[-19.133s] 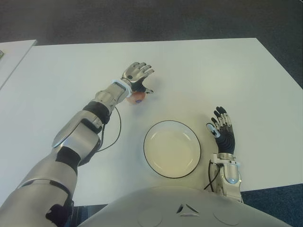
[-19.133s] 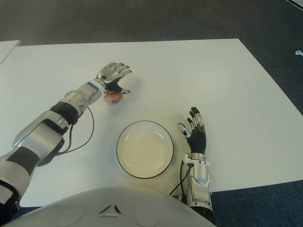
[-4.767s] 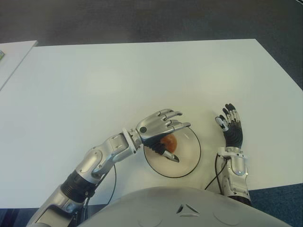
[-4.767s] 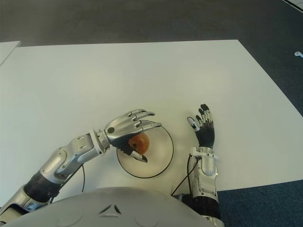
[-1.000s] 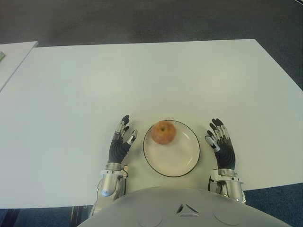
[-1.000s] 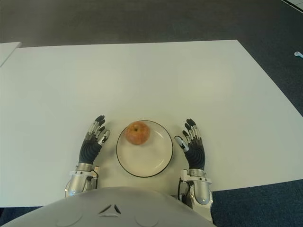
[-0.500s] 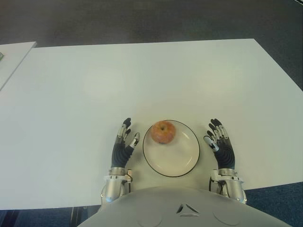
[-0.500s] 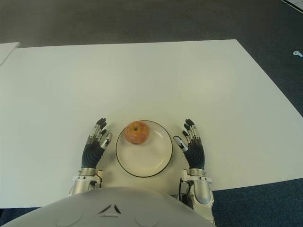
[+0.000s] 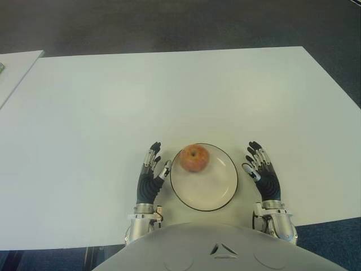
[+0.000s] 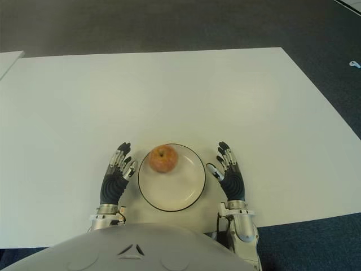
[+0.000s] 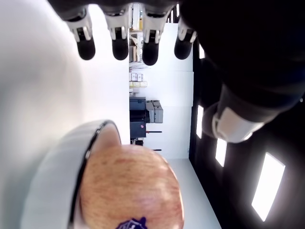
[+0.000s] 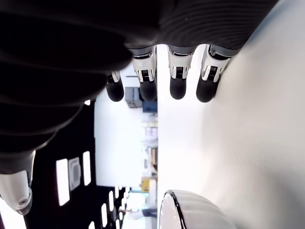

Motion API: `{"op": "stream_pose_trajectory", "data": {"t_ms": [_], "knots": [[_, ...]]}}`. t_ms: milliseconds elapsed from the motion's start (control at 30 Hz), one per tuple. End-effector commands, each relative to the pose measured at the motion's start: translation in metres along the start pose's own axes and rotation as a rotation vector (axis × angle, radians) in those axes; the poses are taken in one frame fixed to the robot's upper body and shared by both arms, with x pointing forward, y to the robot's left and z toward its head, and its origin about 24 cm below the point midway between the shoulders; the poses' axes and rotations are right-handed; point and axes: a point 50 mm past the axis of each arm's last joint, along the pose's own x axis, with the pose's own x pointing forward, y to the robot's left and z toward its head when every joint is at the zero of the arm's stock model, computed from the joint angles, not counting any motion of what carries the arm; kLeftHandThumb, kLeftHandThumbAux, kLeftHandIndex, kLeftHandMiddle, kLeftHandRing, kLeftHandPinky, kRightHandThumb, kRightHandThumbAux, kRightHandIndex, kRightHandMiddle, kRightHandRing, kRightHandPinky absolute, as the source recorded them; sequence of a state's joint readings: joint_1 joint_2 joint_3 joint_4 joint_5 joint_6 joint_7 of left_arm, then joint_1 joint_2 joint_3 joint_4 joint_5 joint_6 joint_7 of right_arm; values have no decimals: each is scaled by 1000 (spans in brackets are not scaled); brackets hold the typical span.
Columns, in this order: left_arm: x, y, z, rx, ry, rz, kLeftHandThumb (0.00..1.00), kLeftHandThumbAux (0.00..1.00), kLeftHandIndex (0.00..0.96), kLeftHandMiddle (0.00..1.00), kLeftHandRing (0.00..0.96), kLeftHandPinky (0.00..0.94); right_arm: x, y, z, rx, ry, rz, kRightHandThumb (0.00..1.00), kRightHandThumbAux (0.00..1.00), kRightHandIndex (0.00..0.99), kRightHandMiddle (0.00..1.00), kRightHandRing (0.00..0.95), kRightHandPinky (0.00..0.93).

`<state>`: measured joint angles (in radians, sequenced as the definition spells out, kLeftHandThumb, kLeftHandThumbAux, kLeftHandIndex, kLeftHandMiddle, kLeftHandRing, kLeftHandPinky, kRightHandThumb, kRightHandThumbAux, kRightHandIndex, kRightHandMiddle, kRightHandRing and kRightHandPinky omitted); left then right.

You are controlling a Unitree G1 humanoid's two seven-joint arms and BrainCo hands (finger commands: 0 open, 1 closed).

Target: Put the apples into the plate.

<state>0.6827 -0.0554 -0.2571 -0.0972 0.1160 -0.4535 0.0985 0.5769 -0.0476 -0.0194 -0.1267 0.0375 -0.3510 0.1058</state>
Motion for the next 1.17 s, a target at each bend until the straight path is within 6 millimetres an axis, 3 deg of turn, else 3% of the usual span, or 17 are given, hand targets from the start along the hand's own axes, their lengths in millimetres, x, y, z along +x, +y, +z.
{"op": "stream_pose_trajectory", "data": {"t_ms": [33,500,1167], "knots": [[-1,-3,0,-16,26,-8,46,585,60,100,62,21,1,0,-5,-5,22,6,178,555,0,0,0,0],[-3,-1,1,-16,56,-15,5,500,16,71,34,0,0,1,-8,30,42,4,178,565,0,0,0,0],[0,2,3,25,25,-23,6,554,5,55,18,15,2,3,-9,30,43,-11,184,556,0,0,0,0]]}}
